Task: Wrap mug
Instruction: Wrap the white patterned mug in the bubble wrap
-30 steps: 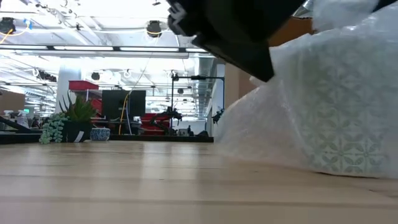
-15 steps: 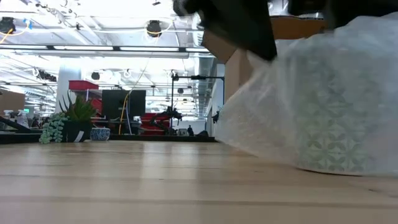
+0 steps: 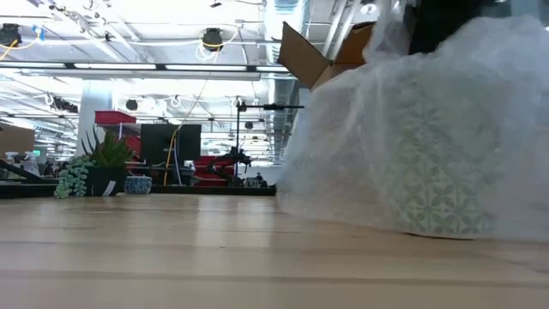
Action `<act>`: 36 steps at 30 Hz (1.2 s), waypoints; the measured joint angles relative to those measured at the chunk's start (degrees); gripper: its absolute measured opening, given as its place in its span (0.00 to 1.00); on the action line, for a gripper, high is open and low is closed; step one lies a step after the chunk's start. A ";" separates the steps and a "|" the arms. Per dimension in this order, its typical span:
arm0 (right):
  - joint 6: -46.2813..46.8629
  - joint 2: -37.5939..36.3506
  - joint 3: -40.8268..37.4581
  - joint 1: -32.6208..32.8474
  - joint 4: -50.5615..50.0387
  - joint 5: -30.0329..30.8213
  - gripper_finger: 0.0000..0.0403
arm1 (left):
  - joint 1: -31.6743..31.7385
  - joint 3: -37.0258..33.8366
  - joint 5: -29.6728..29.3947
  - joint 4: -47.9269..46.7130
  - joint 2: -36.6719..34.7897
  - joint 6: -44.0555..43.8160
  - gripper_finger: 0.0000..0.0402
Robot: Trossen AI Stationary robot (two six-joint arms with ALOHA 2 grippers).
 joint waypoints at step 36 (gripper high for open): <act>-9.02 3.87 9.10 -1.32 -4.72 -6.79 0.00 | -1.63 0.02 -0.17 0.11 -0.04 -0.05 0.00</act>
